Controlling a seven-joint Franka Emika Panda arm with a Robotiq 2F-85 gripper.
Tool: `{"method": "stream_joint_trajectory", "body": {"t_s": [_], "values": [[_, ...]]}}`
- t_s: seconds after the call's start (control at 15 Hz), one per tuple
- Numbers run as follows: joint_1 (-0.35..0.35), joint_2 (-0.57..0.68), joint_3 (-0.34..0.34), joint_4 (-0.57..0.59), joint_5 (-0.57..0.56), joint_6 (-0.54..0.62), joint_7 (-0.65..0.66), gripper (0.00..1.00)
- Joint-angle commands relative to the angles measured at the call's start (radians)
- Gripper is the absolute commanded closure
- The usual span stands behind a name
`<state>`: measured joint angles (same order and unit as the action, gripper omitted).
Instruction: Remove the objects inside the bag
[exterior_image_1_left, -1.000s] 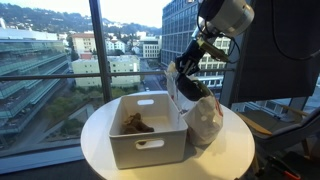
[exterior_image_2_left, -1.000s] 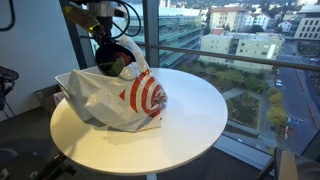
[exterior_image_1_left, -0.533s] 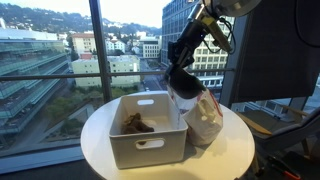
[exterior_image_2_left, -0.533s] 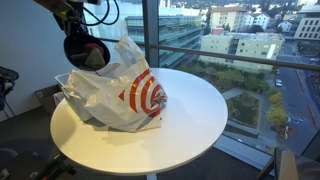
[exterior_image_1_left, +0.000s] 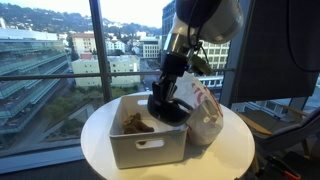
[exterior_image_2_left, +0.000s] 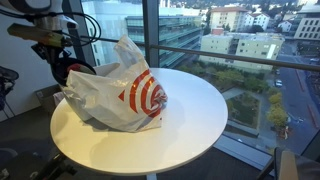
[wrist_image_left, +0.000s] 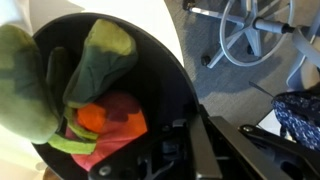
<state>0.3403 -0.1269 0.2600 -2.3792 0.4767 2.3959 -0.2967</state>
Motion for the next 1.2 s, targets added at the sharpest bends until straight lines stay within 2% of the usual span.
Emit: {"method": "stream_joint_trajectory", "body": {"t_s": [0.0, 0.27, 0.33, 0.47, 0.87, 1.0, 1.07, 1.13], "values": [[0.005, 0.110, 0.027, 0.027, -0.124, 0.132, -0.080, 0.95], [-0.009, 0.188, 0.042, 0.021, -0.263, 0.266, -0.131, 0.92], [-0.013, 0.199, 0.043, 0.020, -0.288, 0.286, -0.124, 0.69], [-0.019, 0.204, 0.046, 0.018, -0.314, 0.305, -0.100, 0.67], [-0.027, 0.123, 0.064, 0.043, -0.228, 0.288, -0.093, 0.22], [-0.024, 0.101, 0.053, 0.057, -0.233, 0.299, -0.073, 0.07], [-0.028, 0.087, 0.042, 0.050, -0.271, 0.325, -0.046, 0.01], [-0.033, 0.072, 0.034, 0.047, -0.297, 0.347, -0.016, 0.00]]}}
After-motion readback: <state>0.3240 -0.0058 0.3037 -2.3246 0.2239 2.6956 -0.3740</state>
